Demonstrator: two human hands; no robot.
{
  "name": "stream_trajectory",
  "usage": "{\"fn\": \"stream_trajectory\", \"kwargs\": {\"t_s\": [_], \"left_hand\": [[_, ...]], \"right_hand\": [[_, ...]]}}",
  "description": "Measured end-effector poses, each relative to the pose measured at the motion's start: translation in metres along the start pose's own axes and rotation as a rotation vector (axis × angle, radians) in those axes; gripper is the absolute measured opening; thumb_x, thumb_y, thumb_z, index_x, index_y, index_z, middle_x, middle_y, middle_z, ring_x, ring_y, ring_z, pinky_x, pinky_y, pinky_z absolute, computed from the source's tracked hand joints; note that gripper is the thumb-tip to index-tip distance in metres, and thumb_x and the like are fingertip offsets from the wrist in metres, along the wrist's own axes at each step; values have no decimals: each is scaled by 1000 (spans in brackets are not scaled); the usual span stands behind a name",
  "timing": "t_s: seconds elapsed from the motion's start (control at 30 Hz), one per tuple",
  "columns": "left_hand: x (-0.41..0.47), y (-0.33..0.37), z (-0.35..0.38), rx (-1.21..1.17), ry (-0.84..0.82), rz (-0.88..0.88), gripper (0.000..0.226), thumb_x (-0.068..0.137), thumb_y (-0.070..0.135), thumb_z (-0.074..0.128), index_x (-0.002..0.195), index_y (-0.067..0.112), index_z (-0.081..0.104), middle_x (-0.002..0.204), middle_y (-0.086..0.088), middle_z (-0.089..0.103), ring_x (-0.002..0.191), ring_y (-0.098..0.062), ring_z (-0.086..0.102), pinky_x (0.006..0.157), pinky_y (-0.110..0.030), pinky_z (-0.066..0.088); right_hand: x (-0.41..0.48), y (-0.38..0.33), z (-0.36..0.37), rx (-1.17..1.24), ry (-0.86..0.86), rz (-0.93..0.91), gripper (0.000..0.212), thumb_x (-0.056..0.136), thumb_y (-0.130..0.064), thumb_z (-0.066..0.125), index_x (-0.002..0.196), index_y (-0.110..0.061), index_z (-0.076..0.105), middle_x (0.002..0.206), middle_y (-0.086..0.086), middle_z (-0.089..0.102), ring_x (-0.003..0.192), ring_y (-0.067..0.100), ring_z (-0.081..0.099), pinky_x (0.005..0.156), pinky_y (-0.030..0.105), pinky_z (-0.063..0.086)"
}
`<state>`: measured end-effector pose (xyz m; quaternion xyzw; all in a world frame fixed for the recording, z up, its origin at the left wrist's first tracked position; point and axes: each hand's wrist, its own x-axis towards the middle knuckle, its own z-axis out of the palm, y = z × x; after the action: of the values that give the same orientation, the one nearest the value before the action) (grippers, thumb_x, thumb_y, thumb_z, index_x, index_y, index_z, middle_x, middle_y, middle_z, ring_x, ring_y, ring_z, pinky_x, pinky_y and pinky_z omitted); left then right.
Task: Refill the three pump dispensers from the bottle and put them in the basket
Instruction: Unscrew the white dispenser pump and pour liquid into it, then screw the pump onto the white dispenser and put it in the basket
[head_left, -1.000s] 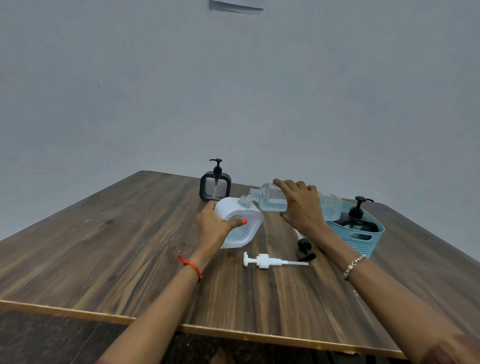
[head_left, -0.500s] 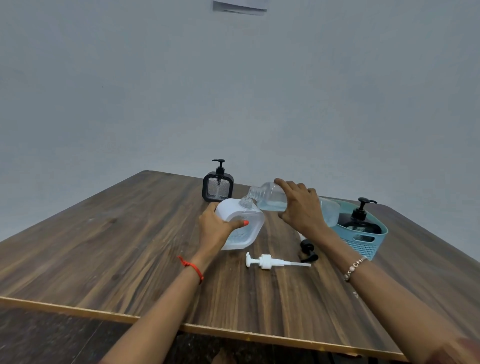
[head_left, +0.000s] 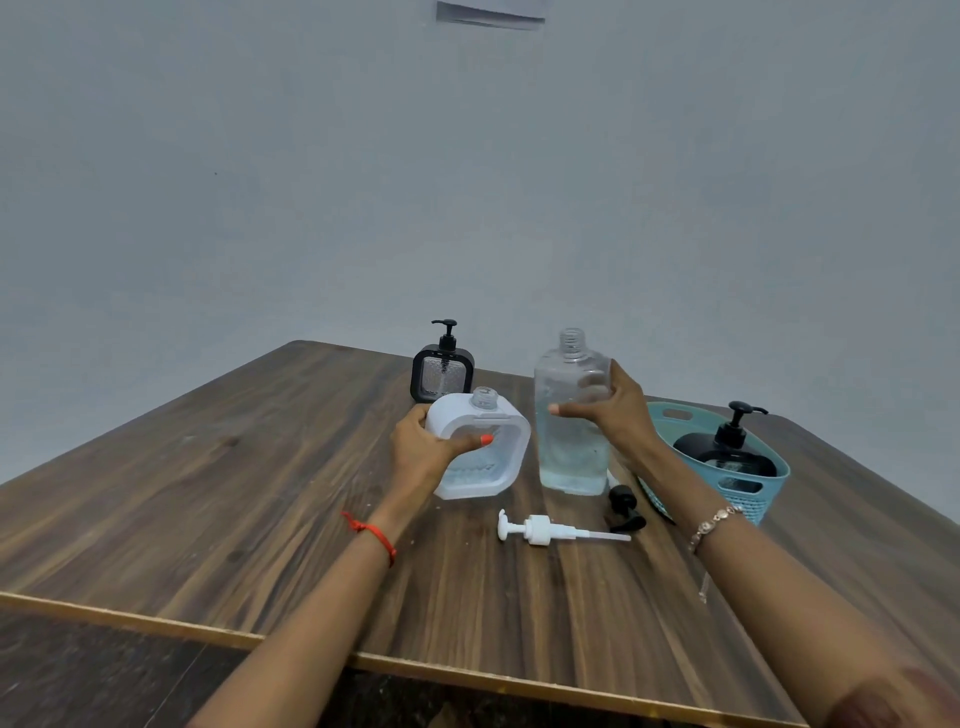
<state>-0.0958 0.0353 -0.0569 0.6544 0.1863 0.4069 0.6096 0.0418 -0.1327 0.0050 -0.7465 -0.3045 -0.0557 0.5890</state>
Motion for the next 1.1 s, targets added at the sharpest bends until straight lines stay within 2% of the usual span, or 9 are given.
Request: {"fn": "stream_trajectory", "kwargs": {"t_s": [0.13, 0.43, 0.53, 0.6, 0.73, 0.8, 0.87, 0.93, 1.1], "left_hand": [[3, 1, -4, -20, -16, -9, 50, 55, 11, 88, 94, 14, 58, 80, 8, 63, 70, -8, 60, 54, -13, 49], [12, -1, -8, -17, -31, -22, 52, 56, 12, 88, 98, 13, 58, 84, 3, 64, 75, -14, 62, 60, -21, 51], [12, -1, -7, -33, -31, -34, 50, 56, 12, 88, 96, 13, 58, 83, 3, 64, 75, -15, 62, 59, -21, 51], [11, -2, -6, -40, -35, -37, 48, 57, 11, 87, 95, 13, 58, 82, 4, 64, 74, -14, 62, 58, -20, 50], [11, -2, -5, -62, -36, -39, 47, 57, 10, 87, 95, 13, 60, 84, 1, 66, 74, -15, 64, 61, -24, 54], [11, -1, -5, -61, -39, -36, 48, 56, 10, 87, 96, 11, 61, 85, 0, 67, 73, -15, 64, 60, -24, 54], [11, 0, -5, -64, -37, -40, 50, 56, 11, 88, 98, 9, 61, 89, -4, 68, 75, -17, 65, 63, -28, 56], [10, 2, -5, -66, -30, -48, 53, 54, 12, 89, 100, 7, 62, 92, -7, 68, 79, -21, 65, 68, -34, 58], [7, 6, -7, -76, -34, -54, 51, 54, 10, 89, 98, 8, 62, 93, -9, 69, 81, -24, 66, 72, -39, 58]], "right_hand": [[9, 11, 2, 207, -57, 78, 67, 52, 0, 86, 111, -17, 58, 102, 2, 67, 90, 21, 66, 69, 30, 57], [22, 44, -1, 346, -144, 121, 90, 38, -10, 92, 120, -19, 57, 117, 13, 65, 108, 32, 63, 89, 48, 53], [24, 33, -8, 178, -213, 122, 112, 41, -20, 94, 138, -19, 37, 131, 13, 55, 116, 28, 56, 96, 47, 48], [17, 22, -10, 24, -101, 116, 118, 55, -15, 89, 146, -22, 15, 143, 12, 38, 123, 25, 44, 103, 43, 41], [-20, 12, -5, -258, 230, -349, 70, 68, -19, 82, 125, -15, 42, 120, 1, 40, 110, 14, 41, 94, 30, 38], [-39, 12, -2, -367, 18, -482, 44, 71, -14, 77, 108, -13, 54, 105, -2, 52, 94, 11, 50, 80, 25, 42], [-58, 15, 6, -542, -433, -369, 37, 74, -17, 76, 107, -10, 60, 102, 2, 60, 90, 12, 53, 78, 19, 41], [-68, 28, 16, -766, -754, -203, 42, 76, -25, 74, 111, -7, 57, 109, 5, 58, 97, 16, 52, 85, 27, 45], [-71, 32, 23, -821, -806, -172, 28, 83, -20, 67, 107, -6, 61, 103, 7, 58, 90, 15, 50, 77, 29, 41]]}}
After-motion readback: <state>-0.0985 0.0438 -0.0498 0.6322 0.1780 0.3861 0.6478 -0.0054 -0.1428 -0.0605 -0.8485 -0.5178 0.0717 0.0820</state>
